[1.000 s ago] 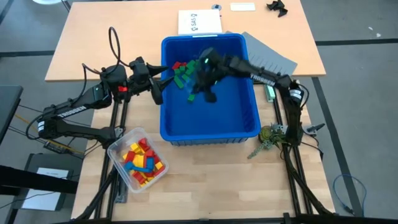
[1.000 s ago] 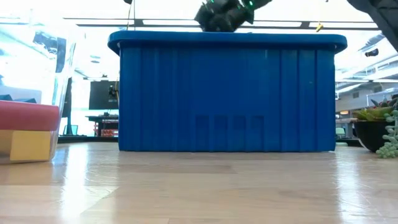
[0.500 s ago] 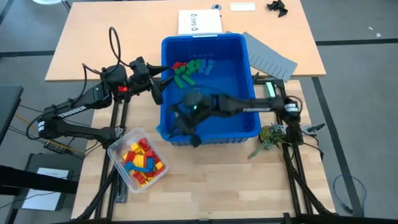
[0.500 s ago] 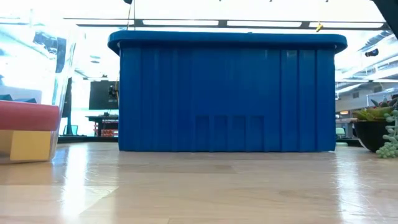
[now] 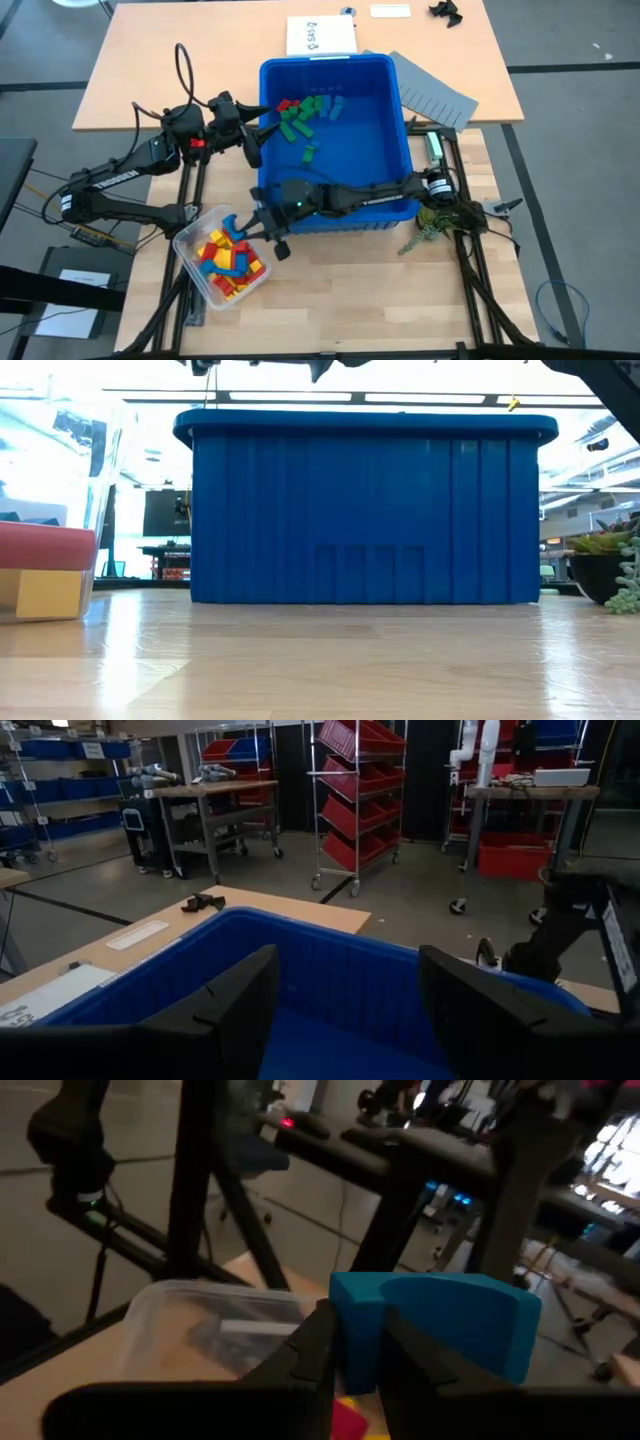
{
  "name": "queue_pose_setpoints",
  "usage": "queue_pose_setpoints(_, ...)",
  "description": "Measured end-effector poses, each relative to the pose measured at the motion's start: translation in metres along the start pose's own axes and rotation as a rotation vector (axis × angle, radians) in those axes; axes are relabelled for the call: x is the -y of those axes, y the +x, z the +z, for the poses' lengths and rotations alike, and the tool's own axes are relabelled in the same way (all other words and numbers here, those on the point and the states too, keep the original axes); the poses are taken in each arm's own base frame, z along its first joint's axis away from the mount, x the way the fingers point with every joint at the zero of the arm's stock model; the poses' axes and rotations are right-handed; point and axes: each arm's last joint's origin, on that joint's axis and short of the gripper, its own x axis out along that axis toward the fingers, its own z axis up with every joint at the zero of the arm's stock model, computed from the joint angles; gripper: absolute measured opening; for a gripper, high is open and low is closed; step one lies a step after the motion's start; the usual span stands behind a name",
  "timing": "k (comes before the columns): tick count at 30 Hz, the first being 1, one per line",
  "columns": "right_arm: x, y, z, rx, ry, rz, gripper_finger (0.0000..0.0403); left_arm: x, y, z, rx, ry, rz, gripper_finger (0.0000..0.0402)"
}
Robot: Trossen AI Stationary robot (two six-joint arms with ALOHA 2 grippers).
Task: Sort Items/Unsort Items
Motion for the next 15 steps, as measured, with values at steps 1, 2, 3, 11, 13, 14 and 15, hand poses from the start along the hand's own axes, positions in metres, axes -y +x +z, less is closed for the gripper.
queue_pose_setpoints(1,-0.003,0.002,-0.002,-0.009,0.004,0.01,0.0068,0.0,0.0,0.0,0.0,0.0,0.0,0.0248)
queue_pose_setpoints(2,-0.006,0.003,-0.002,-0.014,0.004,0.018,0.0078,0.0,0.0,0.0,0.0,0.0,0.0,0.0248)
queue_pose_setpoints(3,-0.009,0.004,-0.003,-0.018,0.004,0.024,0.009,0.0,0.0,0.0,-0.001,0.0,0.0,0.0248)
queue_pose_setpoints(11,-0.002,-0.008,0.009,-0.076,0.001,-0.026,0.0194,0.0,0.0,0.0,0.0,0.0,0.0,0.0248)
queue_pose_setpoints(13,0.006,-0.018,0.021,-0.079,-0.009,-0.053,0.021,0.0,0.0,0.0,0.0,0.0,0.0,0.0248)
queue_pose_setpoints(14,0.009,-0.023,0.025,-0.088,-0.009,-0.061,0.0216,0.0,0.0,0.0,0.0,0.0,0.0,0.0248)
queue_pose_setpoints(15,0.012,-0.028,0.029,-0.107,-0.011,-0.063,0.022,0.0,0.0,0.0,0.0,0.0,0.0,0.0248)
